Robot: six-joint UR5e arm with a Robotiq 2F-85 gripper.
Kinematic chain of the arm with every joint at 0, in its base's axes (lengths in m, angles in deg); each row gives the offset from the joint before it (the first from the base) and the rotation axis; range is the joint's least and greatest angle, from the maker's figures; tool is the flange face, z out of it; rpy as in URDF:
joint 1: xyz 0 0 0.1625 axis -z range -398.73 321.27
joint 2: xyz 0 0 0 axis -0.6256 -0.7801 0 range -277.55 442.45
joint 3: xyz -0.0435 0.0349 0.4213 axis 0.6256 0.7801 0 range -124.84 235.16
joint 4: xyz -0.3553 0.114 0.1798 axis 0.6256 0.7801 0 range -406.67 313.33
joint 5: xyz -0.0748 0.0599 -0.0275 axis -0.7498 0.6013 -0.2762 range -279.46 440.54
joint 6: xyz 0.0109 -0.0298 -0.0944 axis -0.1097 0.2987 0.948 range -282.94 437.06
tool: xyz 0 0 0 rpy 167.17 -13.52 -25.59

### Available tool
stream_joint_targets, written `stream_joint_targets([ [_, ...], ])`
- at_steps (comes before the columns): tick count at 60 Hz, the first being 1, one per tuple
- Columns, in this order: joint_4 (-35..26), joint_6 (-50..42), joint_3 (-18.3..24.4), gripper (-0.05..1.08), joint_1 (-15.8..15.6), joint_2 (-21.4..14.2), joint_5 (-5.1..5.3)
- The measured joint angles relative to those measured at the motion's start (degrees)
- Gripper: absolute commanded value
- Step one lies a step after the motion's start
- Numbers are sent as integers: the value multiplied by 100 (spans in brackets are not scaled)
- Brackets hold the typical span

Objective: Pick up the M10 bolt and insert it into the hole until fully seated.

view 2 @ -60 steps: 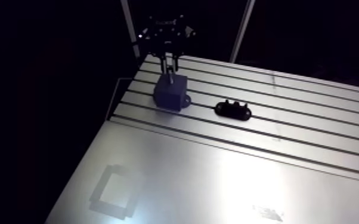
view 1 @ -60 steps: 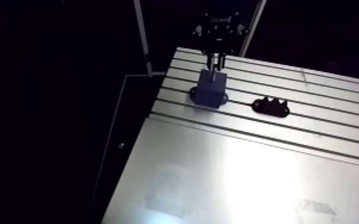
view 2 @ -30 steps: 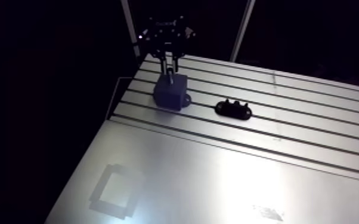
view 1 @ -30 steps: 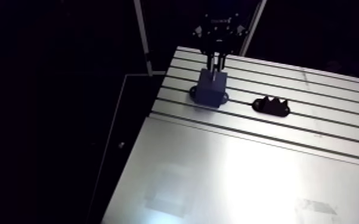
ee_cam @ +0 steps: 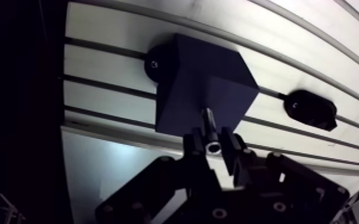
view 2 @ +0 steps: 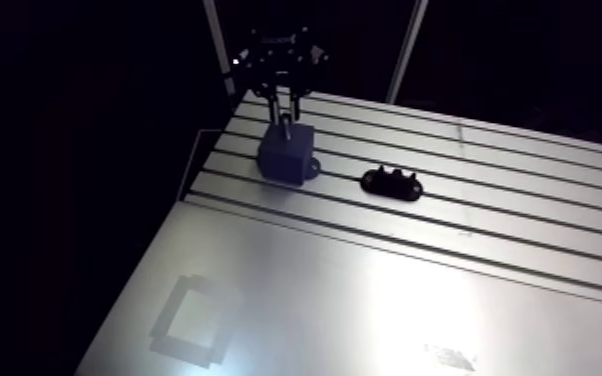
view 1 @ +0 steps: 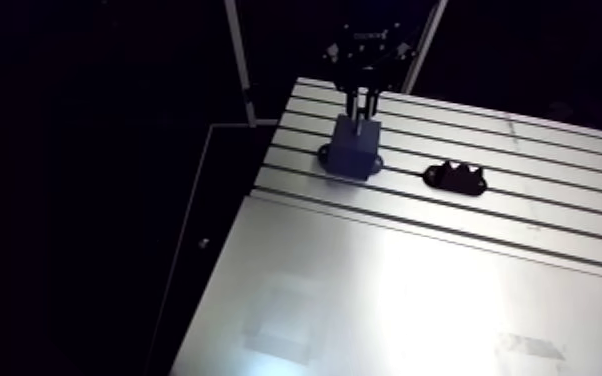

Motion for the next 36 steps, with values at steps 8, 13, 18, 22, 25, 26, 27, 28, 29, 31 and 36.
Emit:
stream_joint_targets([
  [8, 12, 31, -10, 0, 0, -3, -2],
  [13, 17, 46, -12, 0, 0, -8, -2],
  [18, 21, 54, -12, 0, 0, -12, -2],
  [22, 23, 59, -13, 0, 0, -14, -3],
  [25, 24, 62, -13, 0, 0, -15, -4],
  [26, 24, 62, -13, 0, 0, -15, -5],
  [27, 25, 63, -13, 0, 0, -16, -6],
  [28, 25, 63, -13, 0, 0, -16, -6],
  [29, 25, 64, -12, 0, 0, -16, -7],
  [31, 26, 66, -11, 0, 0, -16, -8],
  [36, 25, 70, -6, 0, 4, -23, -6],
])
